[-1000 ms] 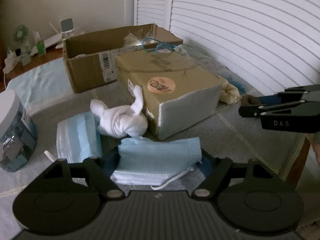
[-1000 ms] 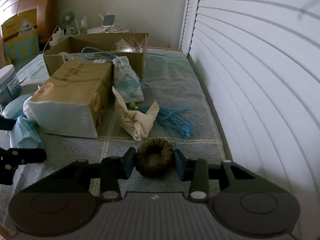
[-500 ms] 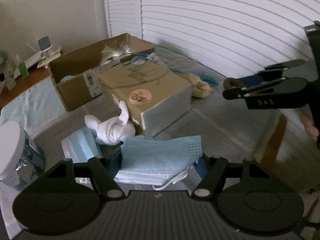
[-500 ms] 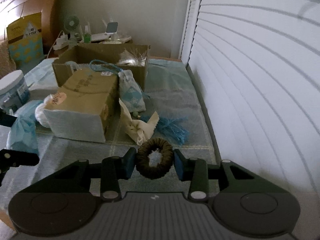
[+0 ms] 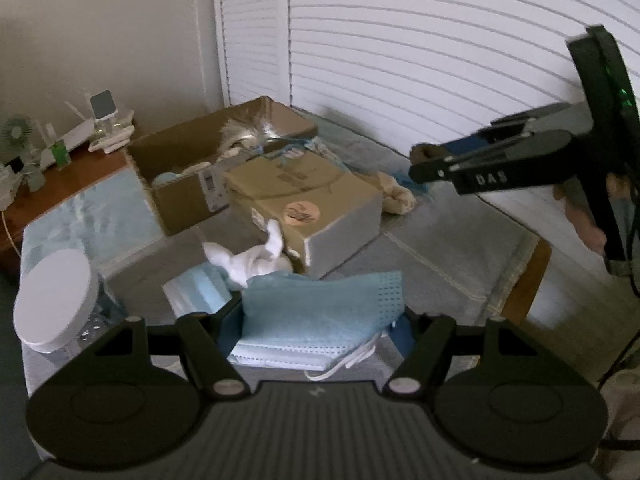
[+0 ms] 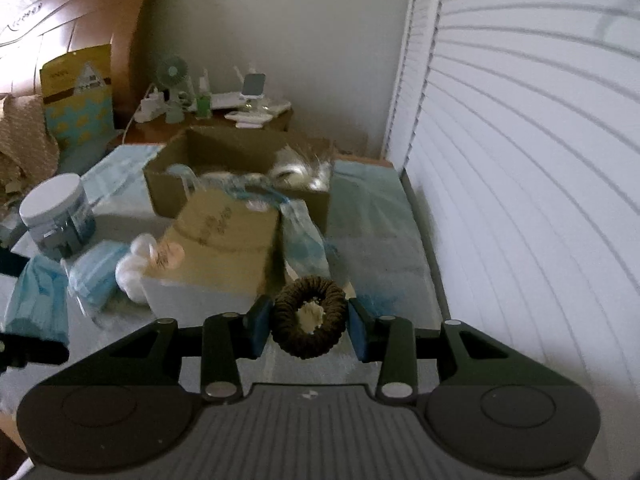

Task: Organize soft objects
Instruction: 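Carry the brown ring into the box with the right tool while the left grasps a mask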

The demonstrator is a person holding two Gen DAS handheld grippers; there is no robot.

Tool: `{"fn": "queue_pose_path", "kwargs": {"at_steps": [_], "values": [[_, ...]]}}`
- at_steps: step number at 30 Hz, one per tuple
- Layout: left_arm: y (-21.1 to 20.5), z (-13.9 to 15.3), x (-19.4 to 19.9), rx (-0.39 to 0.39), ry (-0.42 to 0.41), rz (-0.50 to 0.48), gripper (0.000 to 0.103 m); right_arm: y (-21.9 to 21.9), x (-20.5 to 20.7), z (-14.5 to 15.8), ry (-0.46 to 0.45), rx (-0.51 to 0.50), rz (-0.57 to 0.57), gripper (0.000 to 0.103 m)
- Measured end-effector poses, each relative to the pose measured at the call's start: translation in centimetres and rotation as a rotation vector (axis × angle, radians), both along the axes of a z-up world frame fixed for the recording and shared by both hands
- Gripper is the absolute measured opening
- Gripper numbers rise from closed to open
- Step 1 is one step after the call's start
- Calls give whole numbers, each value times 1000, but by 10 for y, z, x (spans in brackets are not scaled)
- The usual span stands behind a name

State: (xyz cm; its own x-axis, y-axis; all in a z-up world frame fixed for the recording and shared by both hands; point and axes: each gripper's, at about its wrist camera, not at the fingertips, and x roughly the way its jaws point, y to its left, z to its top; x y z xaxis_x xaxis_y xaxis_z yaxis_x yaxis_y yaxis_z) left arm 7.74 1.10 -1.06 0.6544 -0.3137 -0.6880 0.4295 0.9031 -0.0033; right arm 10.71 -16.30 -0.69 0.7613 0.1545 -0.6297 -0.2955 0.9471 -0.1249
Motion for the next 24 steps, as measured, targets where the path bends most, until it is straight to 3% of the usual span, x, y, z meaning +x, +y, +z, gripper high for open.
{"fn": "queue_pose_path", "kwargs": {"at_steps": [15,24], "values": [[35,11,27,-6,-34,74,71,47,95,36,-80,-61,105,45],[45,16,54,-7,-44,108,71,59,161,29,-59,-76,140,47]]}}
